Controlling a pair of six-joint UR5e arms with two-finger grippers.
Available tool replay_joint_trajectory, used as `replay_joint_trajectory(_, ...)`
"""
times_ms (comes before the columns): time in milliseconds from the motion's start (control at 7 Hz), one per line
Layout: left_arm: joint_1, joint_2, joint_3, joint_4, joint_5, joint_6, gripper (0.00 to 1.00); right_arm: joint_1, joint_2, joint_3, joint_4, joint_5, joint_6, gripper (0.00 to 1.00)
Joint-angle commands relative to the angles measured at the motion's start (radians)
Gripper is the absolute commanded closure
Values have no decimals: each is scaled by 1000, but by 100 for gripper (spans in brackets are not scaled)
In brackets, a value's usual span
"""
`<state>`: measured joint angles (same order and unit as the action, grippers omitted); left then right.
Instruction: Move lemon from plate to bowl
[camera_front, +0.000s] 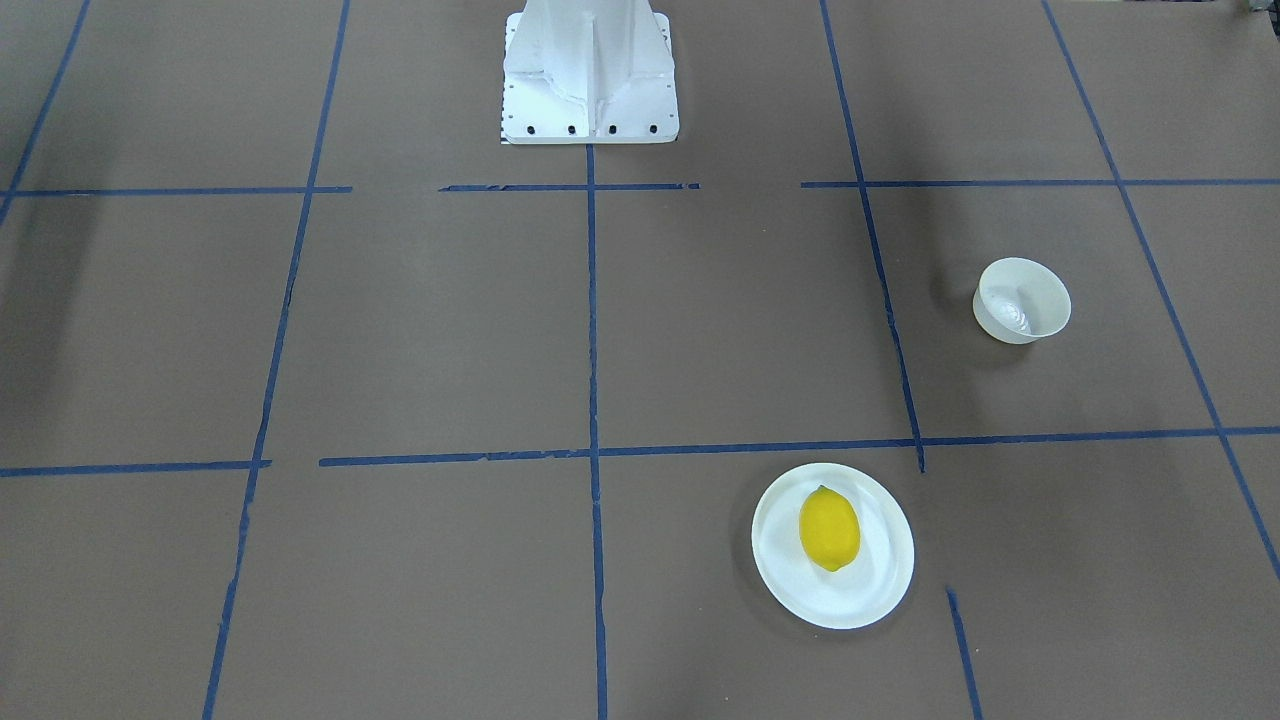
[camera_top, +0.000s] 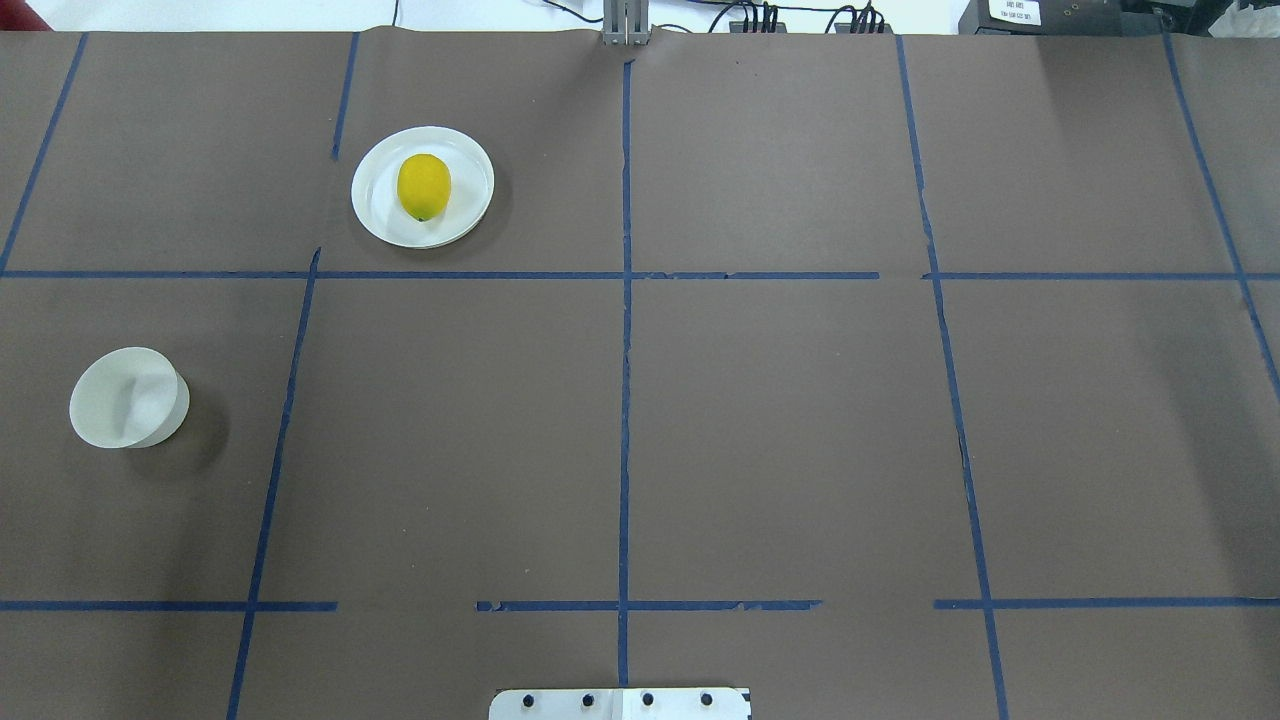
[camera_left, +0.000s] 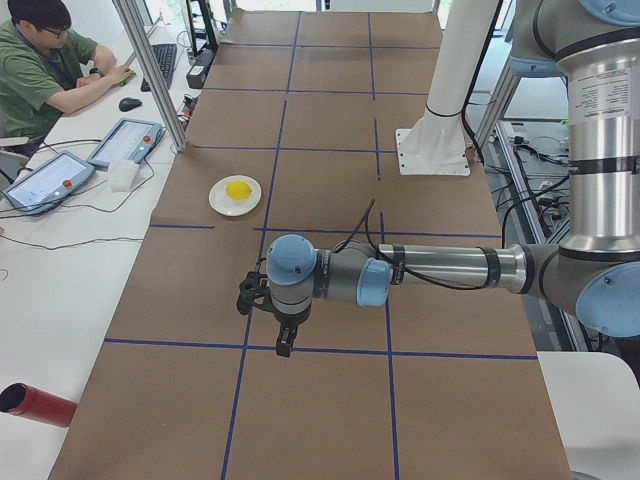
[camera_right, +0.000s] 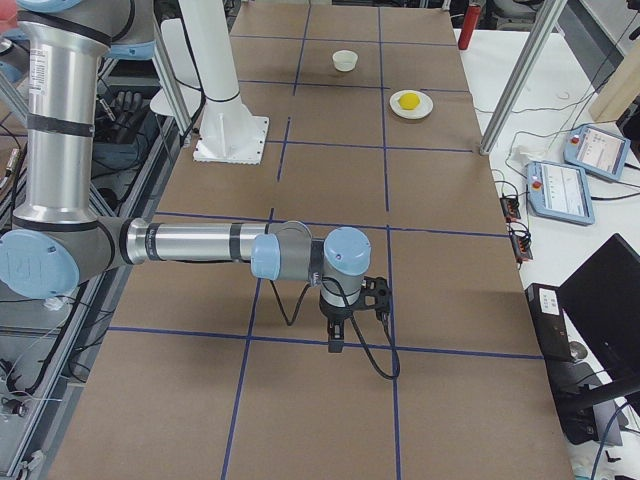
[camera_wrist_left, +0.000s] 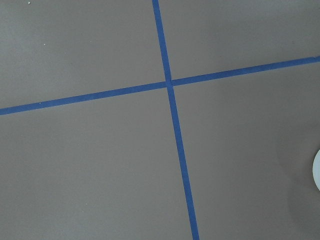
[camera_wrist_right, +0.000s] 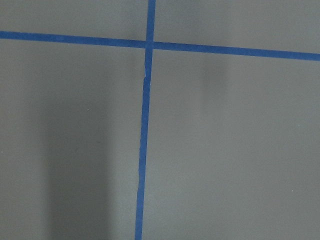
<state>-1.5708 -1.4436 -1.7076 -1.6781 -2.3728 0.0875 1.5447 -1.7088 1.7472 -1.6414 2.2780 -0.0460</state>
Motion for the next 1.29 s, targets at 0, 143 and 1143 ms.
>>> replay_joint_trajectory(0,-2,2,-10,-3,-2,1,0,0,0,0,0,0,0,0)
replay_joint_trajectory(143,-2,0,-10,-5,-2,1,0,0,0,0,0,1,0,0)
replay_joint_trajectory(1143,214,-364,32,-118,33,-271,0,0,0,0,0,1,0,0)
